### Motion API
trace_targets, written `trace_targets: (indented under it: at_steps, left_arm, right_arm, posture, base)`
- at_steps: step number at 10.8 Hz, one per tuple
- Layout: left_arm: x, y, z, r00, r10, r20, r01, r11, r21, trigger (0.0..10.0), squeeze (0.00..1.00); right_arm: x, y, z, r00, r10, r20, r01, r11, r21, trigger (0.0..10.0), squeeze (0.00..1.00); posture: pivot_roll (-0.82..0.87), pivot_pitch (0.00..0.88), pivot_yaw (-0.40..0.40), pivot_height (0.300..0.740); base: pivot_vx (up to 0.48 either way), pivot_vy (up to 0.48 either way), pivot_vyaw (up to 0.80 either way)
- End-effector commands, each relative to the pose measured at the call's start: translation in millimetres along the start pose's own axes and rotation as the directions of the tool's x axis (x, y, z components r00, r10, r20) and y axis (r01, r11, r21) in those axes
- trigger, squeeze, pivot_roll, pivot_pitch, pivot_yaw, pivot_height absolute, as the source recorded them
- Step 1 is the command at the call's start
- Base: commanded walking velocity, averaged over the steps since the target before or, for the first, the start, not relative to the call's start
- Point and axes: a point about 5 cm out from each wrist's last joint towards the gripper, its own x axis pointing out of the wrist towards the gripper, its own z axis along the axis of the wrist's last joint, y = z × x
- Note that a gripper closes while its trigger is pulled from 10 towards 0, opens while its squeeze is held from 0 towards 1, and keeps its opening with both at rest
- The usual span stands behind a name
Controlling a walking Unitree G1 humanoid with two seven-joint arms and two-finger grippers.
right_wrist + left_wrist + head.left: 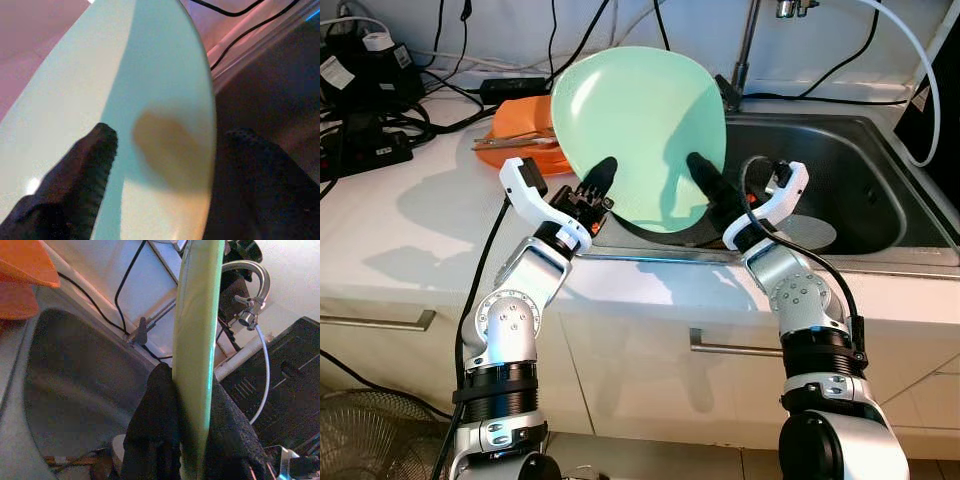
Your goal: Kitchen organization
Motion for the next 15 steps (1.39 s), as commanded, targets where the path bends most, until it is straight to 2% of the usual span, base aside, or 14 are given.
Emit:
trace_targets:
  at_steps: [1,5,12,15]
  left_arm:
    - [0.8,-6.4,2.7,0.999,-0.048,0.009,0.048,0.999,-0.003,10.0,0.00]
    - [1.3,-5.5,1.3,0.999,-0.048,0.007,0.049,0.998,-0.029,10.0,0.00]
    - [0.1,-5.6,-0.9,0.998,-0.056,-0.003,0.056,0.997,-0.050,10.0,0.00]
    - [0.5,-1.8,-8.3,0.999,-0.026,-0.047,0.024,0.999,-0.034,10.0,0.00]
  right_arm:
    - [2.7,6.5,4.5,0.999,0.035,0.023,-0.035,0.999,0.028,0.0,0.00]
    - [1.6,7.6,12.5,0.994,0.065,0.087,-0.079,0.983,0.168,0.0,0.00]
    - [0.8,10.4,12.6,0.992,0.097,0.081,-0.109,0.979,0.172,0.0,0.00]
    - [2.1,14.9,13.4,0.989,0.117,0.094,-0.134,0.972,0.193,0.0,0.00]
  posture:
    - [0.12,0.000,0.041,0.740]
    - [0.12,0.000,0.041,0.740]
    - [0.12,0.000,0.038,0.740]
    - [0.12,0.000,0.040,0.740]
  base:
    - [0.000,0.000,0.00]
    - [0.000,0.000,0.00]
    - [0.000,0.000,0.00]
    - [0.000,0.000,0.00]
